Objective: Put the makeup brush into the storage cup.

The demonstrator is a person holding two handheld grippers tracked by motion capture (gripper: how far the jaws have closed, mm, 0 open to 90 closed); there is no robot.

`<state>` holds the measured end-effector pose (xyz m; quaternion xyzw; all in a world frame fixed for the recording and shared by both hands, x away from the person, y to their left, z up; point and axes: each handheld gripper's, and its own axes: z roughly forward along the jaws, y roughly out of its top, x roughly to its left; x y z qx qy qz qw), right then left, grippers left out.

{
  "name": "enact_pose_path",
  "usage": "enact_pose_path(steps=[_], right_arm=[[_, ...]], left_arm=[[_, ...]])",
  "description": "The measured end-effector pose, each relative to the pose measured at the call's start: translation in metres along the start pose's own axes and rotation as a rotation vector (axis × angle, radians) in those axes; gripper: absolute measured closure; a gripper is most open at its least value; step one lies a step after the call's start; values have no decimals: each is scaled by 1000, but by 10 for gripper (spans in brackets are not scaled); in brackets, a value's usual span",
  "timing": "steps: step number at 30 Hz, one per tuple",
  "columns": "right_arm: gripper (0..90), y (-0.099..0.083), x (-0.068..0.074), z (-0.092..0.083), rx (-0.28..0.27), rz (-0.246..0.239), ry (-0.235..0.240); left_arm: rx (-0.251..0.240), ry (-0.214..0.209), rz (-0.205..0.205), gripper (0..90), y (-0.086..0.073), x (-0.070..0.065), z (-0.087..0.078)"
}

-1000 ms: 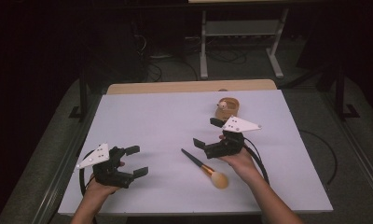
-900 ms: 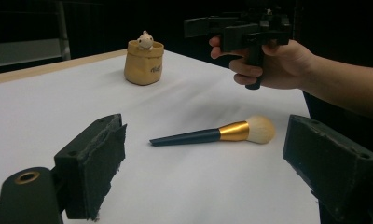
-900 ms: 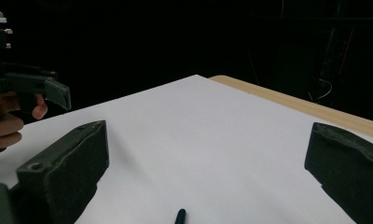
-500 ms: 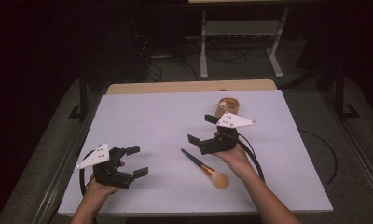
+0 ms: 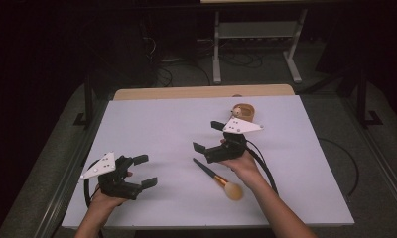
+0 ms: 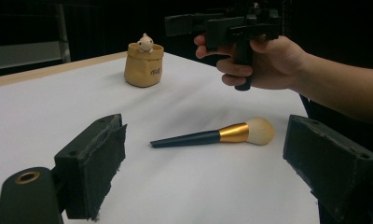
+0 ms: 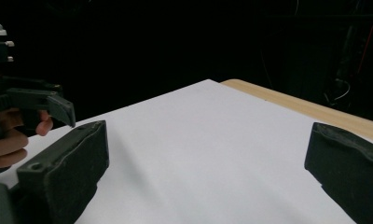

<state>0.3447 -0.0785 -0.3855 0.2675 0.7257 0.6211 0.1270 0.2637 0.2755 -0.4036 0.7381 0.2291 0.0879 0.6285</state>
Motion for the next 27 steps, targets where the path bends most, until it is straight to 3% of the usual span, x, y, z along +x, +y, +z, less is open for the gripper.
enact_pose_path(steps=[7, 16, 27], right_arm=[[0, 2, 2, -4, 42, -5, -25], [0, 3, 2, -8, 186, -29, -58], [0, 2, 2, -10, 300, -39, -77]], left_arm=[[4, 0, 0, 123, 1, 1, -1], [5, -2, -5, 124, 0, 1, 0], [9, -3, -8, 124, 0, 2, 0]])
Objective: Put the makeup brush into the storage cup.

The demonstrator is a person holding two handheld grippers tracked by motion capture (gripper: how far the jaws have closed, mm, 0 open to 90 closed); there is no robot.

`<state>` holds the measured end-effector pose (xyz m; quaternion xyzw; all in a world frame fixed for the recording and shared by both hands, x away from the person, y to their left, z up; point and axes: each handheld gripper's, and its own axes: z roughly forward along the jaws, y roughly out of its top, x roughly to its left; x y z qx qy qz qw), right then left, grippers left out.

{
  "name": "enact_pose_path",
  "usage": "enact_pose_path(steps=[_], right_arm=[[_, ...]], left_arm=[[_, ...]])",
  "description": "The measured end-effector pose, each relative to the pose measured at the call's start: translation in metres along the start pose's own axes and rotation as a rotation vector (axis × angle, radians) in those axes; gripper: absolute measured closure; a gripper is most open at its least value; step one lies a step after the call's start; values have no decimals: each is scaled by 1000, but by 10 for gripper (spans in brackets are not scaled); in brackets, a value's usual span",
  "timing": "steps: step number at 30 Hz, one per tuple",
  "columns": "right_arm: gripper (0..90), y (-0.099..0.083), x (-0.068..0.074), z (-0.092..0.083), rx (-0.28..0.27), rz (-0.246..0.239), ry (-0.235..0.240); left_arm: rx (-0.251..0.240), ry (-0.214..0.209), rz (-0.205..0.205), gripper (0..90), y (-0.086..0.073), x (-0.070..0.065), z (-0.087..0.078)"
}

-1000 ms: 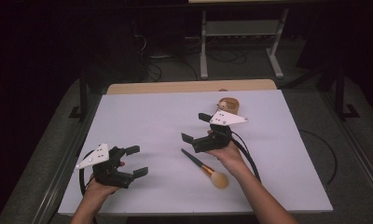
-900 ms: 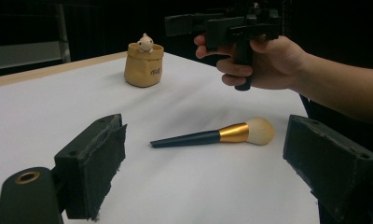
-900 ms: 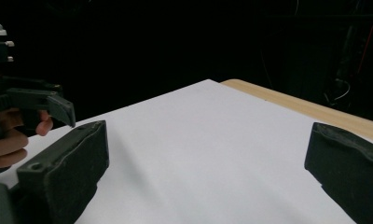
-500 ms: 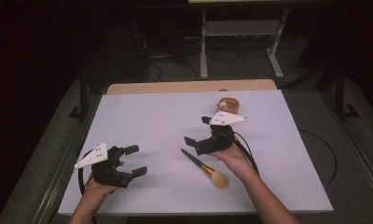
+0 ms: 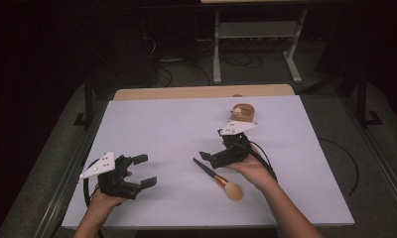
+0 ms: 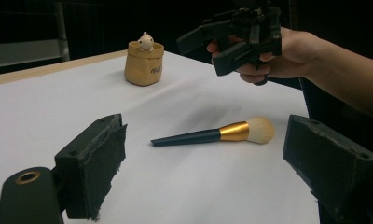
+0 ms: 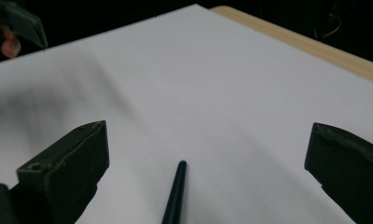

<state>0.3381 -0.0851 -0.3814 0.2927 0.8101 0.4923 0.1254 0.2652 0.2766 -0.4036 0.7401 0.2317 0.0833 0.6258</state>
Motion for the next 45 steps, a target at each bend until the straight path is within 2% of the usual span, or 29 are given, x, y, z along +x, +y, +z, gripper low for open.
enact_pose_path(steps=[2, 3, 5, 9, 15, 18, 27, 28, 39, 43, 45], right_arm=[[0, 0, 3, -1, 49, -4, -11], [0, 0, 3, -1, 49, -4, -11], [0, -1, 4, -3, 91, -5, -10], [0, -2, 5, -4, 134, -13, -12], [0, -3, 3, -8, 159, 2, -5], [0, -4, 2, -9, 179, -7, -2], [98, -6, 4, -11, 255, -11, 7], [130, -6, 5, -11, 264, -6, 12], [142, -9, 7, -14, 326, 50, 22], [143, -11, 8, -13, 335, 58, 19], [182, -12, 9, -12, 348, 62, 25]], left_arm=[[0, 0, 1, 124, 0, 0, 0], [0, 0, 1, 124, 0, 0, 0], [2, 0, 2, 124, 0, 1, 0], [14, 1, 4, 125, 0, 1, 0], [11, 2, -2, 125, 0, 1, 1], [16, 2, 2, 125, 0, 1, 1], [17, 4, 5, 126, -1, 1, 1], [18, 4, 6, 126, -1, 1, 1], [13, 13, -4, 126, -1, 1, 0], [12, 16, -5, 126, -1, 2, 0], [12, 16, -2, 126, -1, 1, -1]])
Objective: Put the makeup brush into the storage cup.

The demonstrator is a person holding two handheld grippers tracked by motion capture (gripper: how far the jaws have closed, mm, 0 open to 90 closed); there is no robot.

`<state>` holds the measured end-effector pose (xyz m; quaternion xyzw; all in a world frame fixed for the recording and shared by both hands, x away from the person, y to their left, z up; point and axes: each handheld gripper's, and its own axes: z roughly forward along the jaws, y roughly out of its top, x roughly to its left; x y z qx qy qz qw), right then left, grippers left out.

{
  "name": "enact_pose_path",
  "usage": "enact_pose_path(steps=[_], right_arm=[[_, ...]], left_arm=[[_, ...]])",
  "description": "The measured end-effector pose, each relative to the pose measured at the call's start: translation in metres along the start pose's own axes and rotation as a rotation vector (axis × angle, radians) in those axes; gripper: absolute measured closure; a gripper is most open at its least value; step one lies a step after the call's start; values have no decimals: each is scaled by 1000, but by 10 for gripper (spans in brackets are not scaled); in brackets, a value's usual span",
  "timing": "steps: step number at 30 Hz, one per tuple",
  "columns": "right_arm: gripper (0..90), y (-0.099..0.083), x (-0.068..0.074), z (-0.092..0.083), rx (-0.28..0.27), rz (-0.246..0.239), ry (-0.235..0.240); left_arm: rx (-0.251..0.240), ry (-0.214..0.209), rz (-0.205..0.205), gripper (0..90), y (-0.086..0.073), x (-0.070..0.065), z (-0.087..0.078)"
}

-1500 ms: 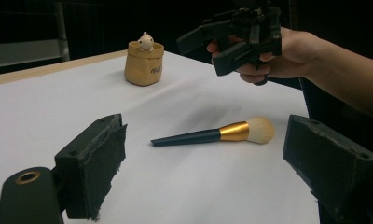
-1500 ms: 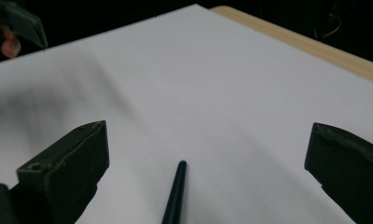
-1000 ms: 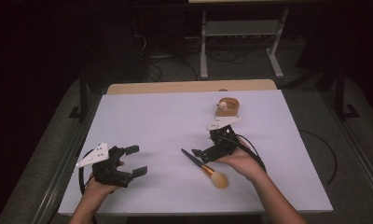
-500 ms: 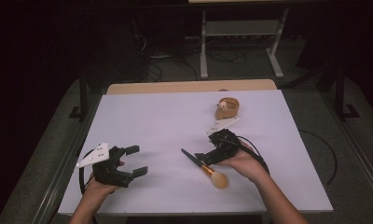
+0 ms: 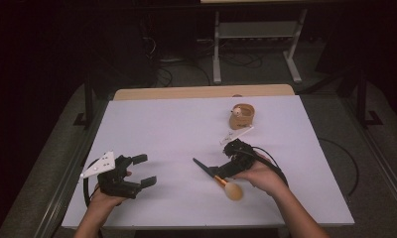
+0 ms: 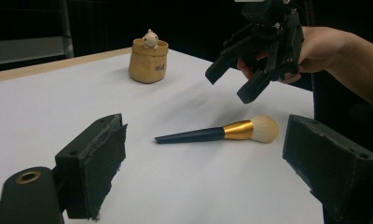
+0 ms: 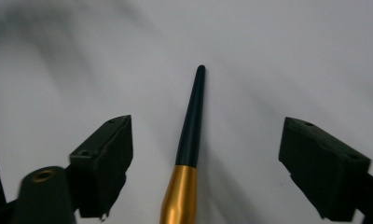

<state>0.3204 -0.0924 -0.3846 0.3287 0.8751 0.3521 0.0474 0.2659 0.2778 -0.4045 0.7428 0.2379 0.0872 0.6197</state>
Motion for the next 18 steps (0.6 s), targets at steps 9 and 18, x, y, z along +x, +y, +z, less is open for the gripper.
enact_pose_path(steps=[9, 18], right_arm=[[243, -6, 2, 6, 78, 13, 12], [319, -13, 5, 12, 119, 3, -7]], left_arm=[[-3, 1, -2, 126, 0, 1, -1], [-1, 3, -1, 126, -1, 1, 0]])
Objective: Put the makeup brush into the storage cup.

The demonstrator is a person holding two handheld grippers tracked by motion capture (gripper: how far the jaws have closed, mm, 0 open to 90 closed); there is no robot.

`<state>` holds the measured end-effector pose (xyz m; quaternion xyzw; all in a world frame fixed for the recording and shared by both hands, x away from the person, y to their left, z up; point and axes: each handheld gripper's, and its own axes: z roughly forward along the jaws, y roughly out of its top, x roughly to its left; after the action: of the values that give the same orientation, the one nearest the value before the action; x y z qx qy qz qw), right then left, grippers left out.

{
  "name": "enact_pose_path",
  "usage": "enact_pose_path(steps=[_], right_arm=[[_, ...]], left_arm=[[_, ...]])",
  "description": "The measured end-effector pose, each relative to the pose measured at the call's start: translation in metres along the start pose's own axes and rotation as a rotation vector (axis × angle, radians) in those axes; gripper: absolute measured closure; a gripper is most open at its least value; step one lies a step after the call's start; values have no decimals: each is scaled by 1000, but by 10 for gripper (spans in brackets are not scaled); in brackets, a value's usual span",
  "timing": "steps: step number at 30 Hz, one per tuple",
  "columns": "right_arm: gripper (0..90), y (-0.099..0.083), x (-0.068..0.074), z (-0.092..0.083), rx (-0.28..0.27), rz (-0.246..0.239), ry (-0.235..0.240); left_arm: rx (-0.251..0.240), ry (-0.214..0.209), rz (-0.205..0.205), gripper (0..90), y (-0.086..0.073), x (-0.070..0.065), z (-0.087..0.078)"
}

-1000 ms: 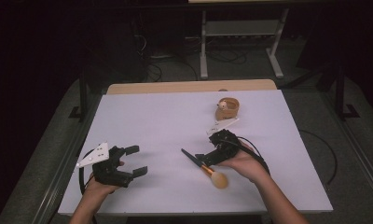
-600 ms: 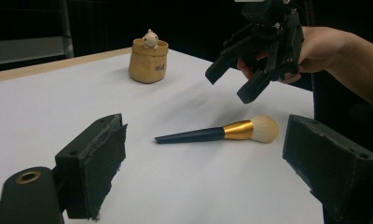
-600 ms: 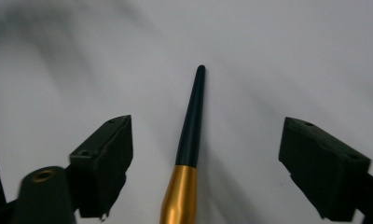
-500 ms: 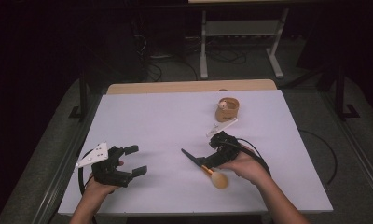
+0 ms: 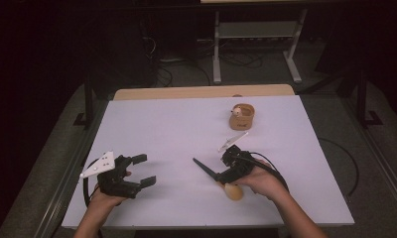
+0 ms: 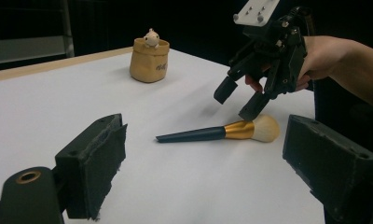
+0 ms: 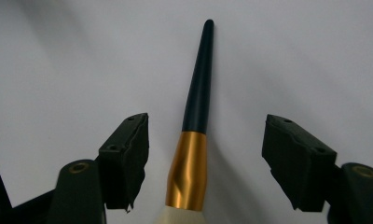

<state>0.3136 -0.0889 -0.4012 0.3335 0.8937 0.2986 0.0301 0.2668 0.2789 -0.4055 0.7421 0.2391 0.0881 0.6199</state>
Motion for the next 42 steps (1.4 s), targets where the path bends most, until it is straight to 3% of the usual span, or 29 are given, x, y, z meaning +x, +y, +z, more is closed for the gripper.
enact_pose_path(steps=[18, 42], right_arm=[[488, -11, 2, 13, 97, 12, 12], [617, -15, 8, 22, 134, -14, -10]], left_arm=[[2, -5, -5, 126, 0, 0, 0], [0, -9, -5, 126, 0, -1, 1]])
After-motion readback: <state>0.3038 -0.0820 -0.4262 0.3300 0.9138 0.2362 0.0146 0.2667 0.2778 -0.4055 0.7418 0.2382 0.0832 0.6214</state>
